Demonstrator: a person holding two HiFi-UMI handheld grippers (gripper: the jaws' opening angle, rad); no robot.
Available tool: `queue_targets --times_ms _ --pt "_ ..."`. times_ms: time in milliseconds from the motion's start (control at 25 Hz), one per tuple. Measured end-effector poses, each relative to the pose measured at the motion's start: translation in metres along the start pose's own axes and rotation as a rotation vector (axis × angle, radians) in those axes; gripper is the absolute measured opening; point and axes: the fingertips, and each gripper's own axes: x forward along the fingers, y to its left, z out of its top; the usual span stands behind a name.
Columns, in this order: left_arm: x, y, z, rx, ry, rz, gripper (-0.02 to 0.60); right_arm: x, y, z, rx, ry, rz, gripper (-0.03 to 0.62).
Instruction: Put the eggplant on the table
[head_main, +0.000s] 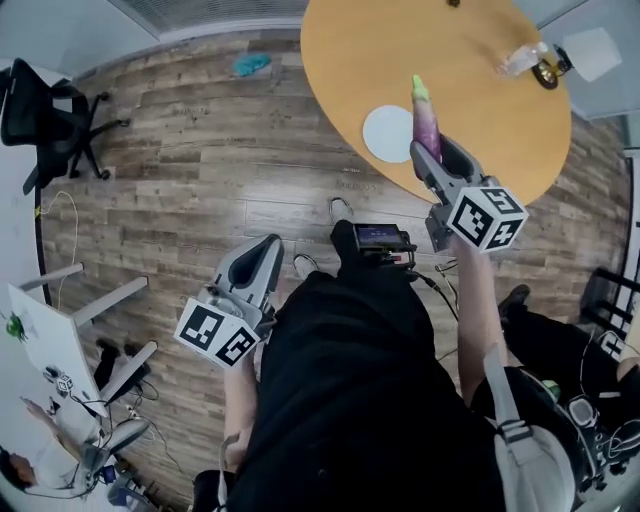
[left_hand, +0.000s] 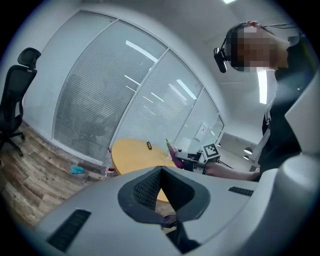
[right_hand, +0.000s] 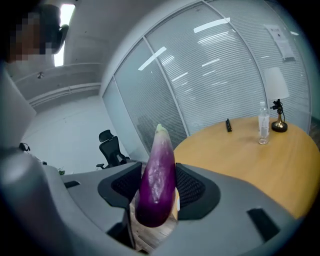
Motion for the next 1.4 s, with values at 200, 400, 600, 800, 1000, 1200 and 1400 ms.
queue_targets --times_ms 200,400,600,800,1000,1200,1400 --pt "0.034 -0.001 0.011 -0.015 0.005 0.041 0.011 0.043 -0.038 -0.019 0.007 0.106 0.001 0.219" --pt "0.057 -0.001 0.009 -0.034 0.031 0.077 0.011 0.074 -0.071 -0.052 -0.011 0.218 -0.001 0.219" --pt "0.072 -0.001 0.01 -0.048 0.05 0.099 0.011 0.097 -0.096 -0.086 -0.063 0.322 -0.015 0.219" --pt "0.079 0.004 0.012 -0.042 0.077 0.115 0.011 0.117 -0.114 -0.12 -0.118 0.41 -0.034 0.219" --pt "0.084 0.013 0.016 -0.042 0.082 0.137 0.011 0.127 -0.126 -0.145 -0.192 0.488 -0.056 0.219" --pt "0.089 0.02 0.018 -0.049 0.088 0.136 0.011 0.133 -0.129 -0.161 -0.232 0.545 -0.072 0.219" --pt "0.095 0.019 0.019 -0.048 0.088 0.123 0.011 0.134 -0.131 -0.169 -0.254 0.566 -0.085 0.219"
